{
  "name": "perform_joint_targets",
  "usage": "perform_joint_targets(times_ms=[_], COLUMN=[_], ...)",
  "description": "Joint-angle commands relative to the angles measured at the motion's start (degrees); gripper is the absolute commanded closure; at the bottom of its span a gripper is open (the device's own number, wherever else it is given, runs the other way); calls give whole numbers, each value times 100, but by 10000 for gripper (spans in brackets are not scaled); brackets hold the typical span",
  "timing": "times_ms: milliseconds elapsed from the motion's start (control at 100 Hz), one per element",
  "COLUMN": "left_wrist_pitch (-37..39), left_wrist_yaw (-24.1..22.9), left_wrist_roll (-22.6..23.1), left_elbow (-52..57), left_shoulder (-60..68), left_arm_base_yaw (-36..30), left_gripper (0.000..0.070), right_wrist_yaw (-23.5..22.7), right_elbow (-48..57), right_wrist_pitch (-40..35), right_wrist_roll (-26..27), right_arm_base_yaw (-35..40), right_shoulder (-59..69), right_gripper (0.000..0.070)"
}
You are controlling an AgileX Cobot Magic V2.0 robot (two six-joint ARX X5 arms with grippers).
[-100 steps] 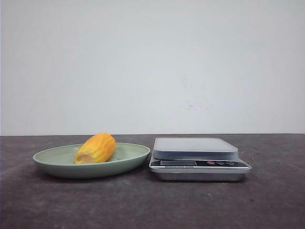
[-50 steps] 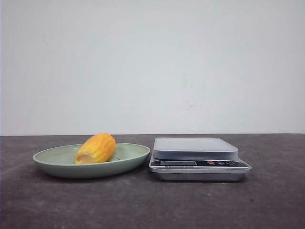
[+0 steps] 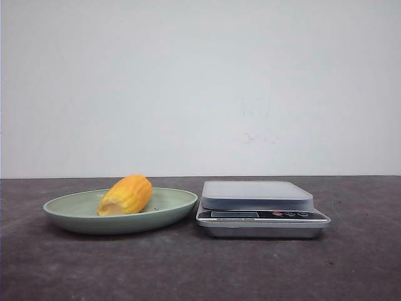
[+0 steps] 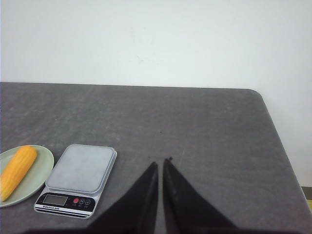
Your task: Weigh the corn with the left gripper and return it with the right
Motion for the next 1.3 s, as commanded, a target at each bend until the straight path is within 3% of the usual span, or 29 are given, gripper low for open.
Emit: perform_joint_targets(times_ms=[0,1060,1200,1290], left_wrist_pitch=[-22,-22,-22,-22], left_wrist_yaw=[-7,-4,-7,-7], left_wrist_roll=[197,195,195,195], left_elbow=[-103,-101,-101,-101], left_shoulder=[-4,-4,-4,-4], left_arm_base_yaw=[0,-2,-2,-2], left_gripper=[688,688,688,688], right_wrist_yaw=[0,2,15,11], right_elbow=[114,114,79,-249], right_wrist_pitch=[-219,-214,-17,542], right_wrist_roll=[46,22,11,-315], right_arm_base_yaw=[28,28,-284,-706], right_shoulder=[9,9,-39,-208], right_gripper=[691,691,691,691])
